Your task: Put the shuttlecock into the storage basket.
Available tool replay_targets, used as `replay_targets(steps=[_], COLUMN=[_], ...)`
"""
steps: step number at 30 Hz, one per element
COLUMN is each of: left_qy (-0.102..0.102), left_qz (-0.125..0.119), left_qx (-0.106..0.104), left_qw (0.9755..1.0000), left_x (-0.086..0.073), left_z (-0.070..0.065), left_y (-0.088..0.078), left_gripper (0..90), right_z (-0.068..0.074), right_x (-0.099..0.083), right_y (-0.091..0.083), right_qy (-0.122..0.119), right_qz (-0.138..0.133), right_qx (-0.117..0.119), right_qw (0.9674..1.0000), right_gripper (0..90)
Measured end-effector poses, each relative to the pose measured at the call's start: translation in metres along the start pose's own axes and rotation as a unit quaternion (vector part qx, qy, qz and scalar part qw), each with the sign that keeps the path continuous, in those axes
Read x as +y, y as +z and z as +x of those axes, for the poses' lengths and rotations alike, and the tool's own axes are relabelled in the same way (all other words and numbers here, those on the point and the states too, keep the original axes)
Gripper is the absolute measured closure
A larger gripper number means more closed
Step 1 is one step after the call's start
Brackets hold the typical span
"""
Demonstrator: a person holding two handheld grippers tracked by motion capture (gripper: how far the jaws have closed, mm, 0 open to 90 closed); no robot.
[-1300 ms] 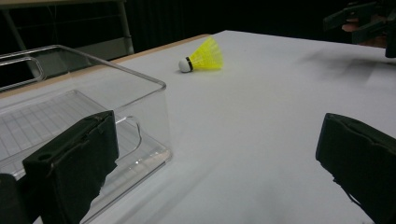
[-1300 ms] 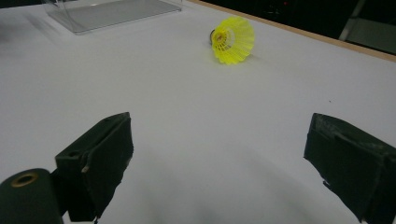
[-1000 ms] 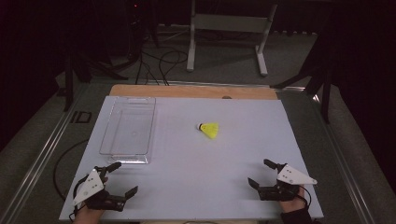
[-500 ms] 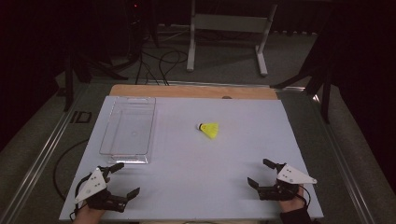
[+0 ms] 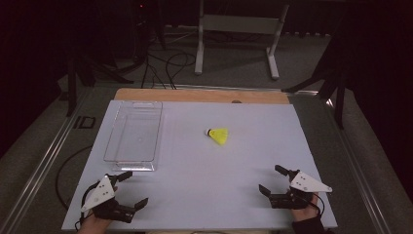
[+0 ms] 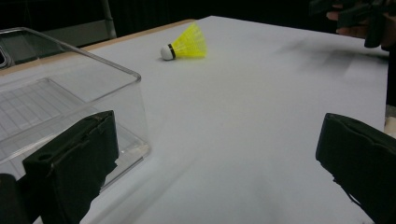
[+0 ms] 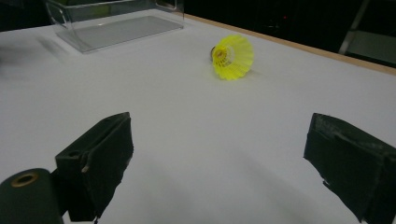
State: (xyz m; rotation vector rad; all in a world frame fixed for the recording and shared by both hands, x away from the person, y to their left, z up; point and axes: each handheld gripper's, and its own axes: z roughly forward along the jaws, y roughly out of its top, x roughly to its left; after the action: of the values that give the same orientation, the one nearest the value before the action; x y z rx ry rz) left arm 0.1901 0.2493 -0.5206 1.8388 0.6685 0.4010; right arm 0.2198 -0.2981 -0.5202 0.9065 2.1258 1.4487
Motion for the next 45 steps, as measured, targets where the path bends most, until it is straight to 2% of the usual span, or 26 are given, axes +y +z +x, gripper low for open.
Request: replay_targets(steps=[1, 2, 7, 9, 12, 14, 18, 23, 26, 31, 33, 34, 35, 36, 37, 38, 39, 40, 41, 42, 43, 44, 45], left_qy=[0.003, 0.003, 0.005, 0.004, 0.004, 0.005, 0.005, 0.005, 0.006, 0.007, 0.007, 0.007, 0.007, 0.007, 0.006, 0.006, 0.006, 0.006, 0.007, 0.007, 0.008, 0.008, 0.008], left_qz=[0.002, 0.002, 0.003, 0.003, 0.003, 0.004, 0.004, 0.006, 0.008, 0.009, 0.009, 0.009, 0.008, 0.008, 0.008, 0.008, 0.008, 0.008, 0.009, 0.009, 0.011, 0.011, 0.011], left_qx=[-0.001, -0.002, -0.003, -0.005, -0.004, -0.003, -0.004, -0.003, -0.003, -0.004, -0.005, -0.005, -0.005, -0.005, -0.005, -0.005, -0.006, -0.006, -0.007, -0.007, -0.007, -0.007, -0.007], left_qw=[1.0000, 1.0000, 1.0000, 1.0000, 1.0000, 1.0000, 1.0000, 1.0000, 0.9999, 0.9999, 0.9999, 0.9999, 0.9999, 0.9999, 0.9999, 0.9999, 0.9999, 0.9999, 0.9999, 0.9999, 0.9999, 0.9999, 0.9999], left_x=[0.000, 0.000, 0.000, 0.000, 0.000, 0.000, 0.000, 0.000, 0.000, 0.000, 0.000, 0.000, 0.000, 0.000, 0.000, 0.000, 0.000, 0.000, 0.000, 0.000, 0.000, 0.000, 0.000], left_z=[-0.001, -0.001, -0.002, -0.002, -0.002, -0.002, -0.002, -0.002, -0.002, -0.002, -0.002, -0.002, -0.002, -0.002, -0.002, -0.002, -0.002, -0.002, -0.003, -0.003, -0.003, -0.003, -0.003], left_y=[0.000, 0.000, 0.001, 0.001, 0.001, 0.001, 0.001, 0.001, 0.001, 0.001, 0.001, 0.001, 0.001, 0.001, 0.001, 0.001, 0.001, 0.001, 0.001, 0.001, 0.001, 0.001, 0.001], left_gripper=[0.0, 0.0, 0.0, 0.0, 0.0, 0.0, 0.0, 0.0, 0.0, 0.0, 0.0, 0.0, 0.0, 0.0, 0.0, 0.0, 0.0, 0.0, 0.0, 0.0, 0.0, 0.0, 0.0], right_z=[0.000, -0.001, -0.004, -0.005, -0.008, -0.010, -0.016, -0.020, -0.022, -0.023, -0.023, -0.023, -0.023, -0.023, -0.022, -0.022, -0.021, -0.021, -0.022, -0.022, -0.021, -0.021, -0.020], right_x=[0.002, 0.006, 0.017, 0.023, 0.035, 0.045, 0.062, 0.079, 0.088, 0.100, 0.103, 0.104, 0.108, 0.108, 0.109, 0.109, 0.111, 0.111, 0.111, 0.111, 0.112, 0.112, 0.113], right_y=[0.000, 0.000, 0.001, 0.001, 0.000, -0.001, 0.000, 0.006, 0.014, 0.027, 0.030, 0.033, 0.039, 0.039, 0.044, 0.044, 0.049, 0.049, 0.055, 0.055, 0.060, 0.060, 0.065], right_qy=[-0.002, 0.006, 0.020, 0.014, 0.012, 0.021, 0.004, -0.014, -0.021, -0.028, -0.033, -0.037, -0.041, -0.041, -0.043, -0.043, -0.043, -0.043, -0.040, -0.040, -0.040, -0.040, -0.039], right_qz=[0.002, 0.004, 0.018, 0.027, 0.026, 0.034, 0.058, 0.077, 0.109, 0.147, 0.156, 0.163, 0.177, 0.177, 0.190, 0.190, 0.200, 0.200, 0.211, 0.211, 0.229, 0.229, 0.255], right_qx=[-0.004, -0.005, 0.000, -0.003, -0.007, -0.004, -0.005, 0.028, 0.054, 0.074, 0.071, 0.072, 0.074, 0.074, 0.074, 0.074, 0.073, 0.073, 0.075, 0.075, 0.074, 0.074, 0.061], right_qw=[1.0000, 1.0000, 0.9996, 0.9995, 0.9996, 0.9992, 0.9983, 0.9965, 0.9924, 0.9860, 0.9847, 0.9834, 0.9806, 0.9806, 0.9780, 0.9780, 0.9761, 0.9761, 0.9739, 0.9739, 0.9698, 0.9698, 0.9643], right_gripper=[8.3, 8.3, 8.3, 8.3, 8.3, 11.1, 10.7, 10.8, 10.7, 9.8, 9.3, 9.2, 8.7, 8.7, 8.7, 8.7, 8.7, 8.7, 8.6, 8.6, 8.7, 8.7, 8.7])
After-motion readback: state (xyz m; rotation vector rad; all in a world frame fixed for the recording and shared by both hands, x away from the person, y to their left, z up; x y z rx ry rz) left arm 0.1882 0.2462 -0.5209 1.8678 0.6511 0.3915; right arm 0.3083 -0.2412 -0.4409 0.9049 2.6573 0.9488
